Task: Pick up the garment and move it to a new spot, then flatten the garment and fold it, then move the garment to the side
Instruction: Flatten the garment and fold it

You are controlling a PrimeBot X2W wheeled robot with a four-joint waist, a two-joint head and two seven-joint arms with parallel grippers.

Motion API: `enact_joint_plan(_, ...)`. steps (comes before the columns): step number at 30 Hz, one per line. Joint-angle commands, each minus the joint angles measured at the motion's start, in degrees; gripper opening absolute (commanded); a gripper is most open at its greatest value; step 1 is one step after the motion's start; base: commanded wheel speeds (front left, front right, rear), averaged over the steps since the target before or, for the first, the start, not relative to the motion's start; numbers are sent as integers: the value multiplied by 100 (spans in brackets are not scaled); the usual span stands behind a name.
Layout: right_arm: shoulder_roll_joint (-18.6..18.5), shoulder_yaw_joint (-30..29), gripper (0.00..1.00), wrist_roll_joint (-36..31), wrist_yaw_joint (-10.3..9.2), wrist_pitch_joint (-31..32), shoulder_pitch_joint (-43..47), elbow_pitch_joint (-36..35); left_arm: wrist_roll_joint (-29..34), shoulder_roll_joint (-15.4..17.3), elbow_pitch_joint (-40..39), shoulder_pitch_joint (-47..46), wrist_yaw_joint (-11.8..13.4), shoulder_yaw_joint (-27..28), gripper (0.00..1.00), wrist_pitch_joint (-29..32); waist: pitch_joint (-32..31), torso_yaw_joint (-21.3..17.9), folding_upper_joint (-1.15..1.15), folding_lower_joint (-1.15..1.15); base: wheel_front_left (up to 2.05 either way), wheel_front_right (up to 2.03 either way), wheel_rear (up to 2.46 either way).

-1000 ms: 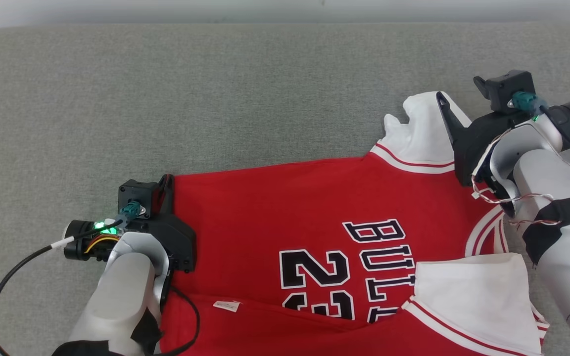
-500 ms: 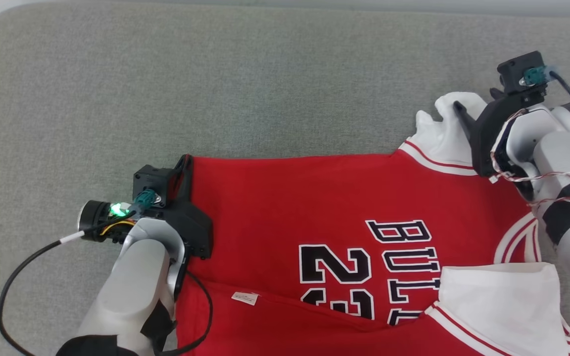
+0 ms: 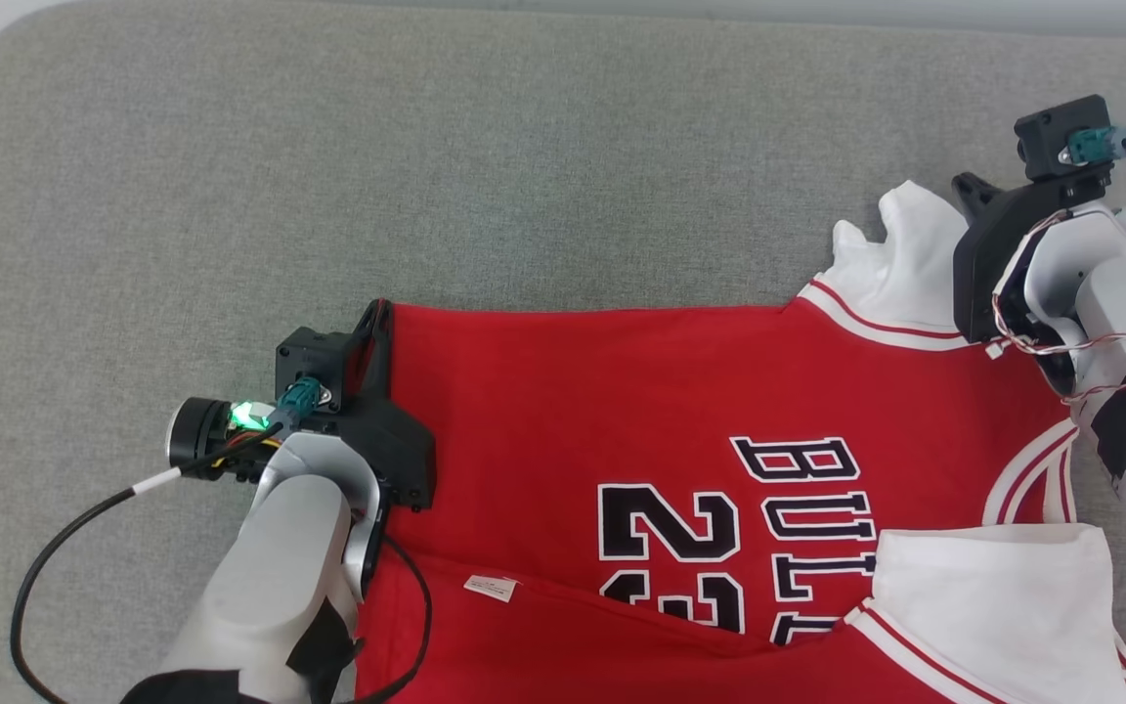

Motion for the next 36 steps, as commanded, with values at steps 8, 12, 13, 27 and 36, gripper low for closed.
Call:
enact_joint_plan(8,89,57,100,309,-17,-174,-5,224,-59,42,-81,138,11,19,0,-28,-41,-35,0,0,0,0,0)
enact_joint_plan(12,67,180,100,439,-17,-72,0,236,-27,41,-124,145,8,-2,0,-28,-17,-10,0,0,0,0,0)
enact_joint_plan(13,57,213,100,471,-17,-50,4,242,-23,39,-132,148,9,-10,0,-29,-11,-2,0,0,0,0,0)
enact_joint_plan(27,-136,616,0,1020,-17,460,163,231,-81,30,-230,54,58,-27,0,-25,189,92,0,0,0,0,0)
enact_joint_plan(36,-247,689,0,1009,-18,-180,-80,318,-81,75,-324,127,87,47,0,-25,166,17,0,0,0,0,0)
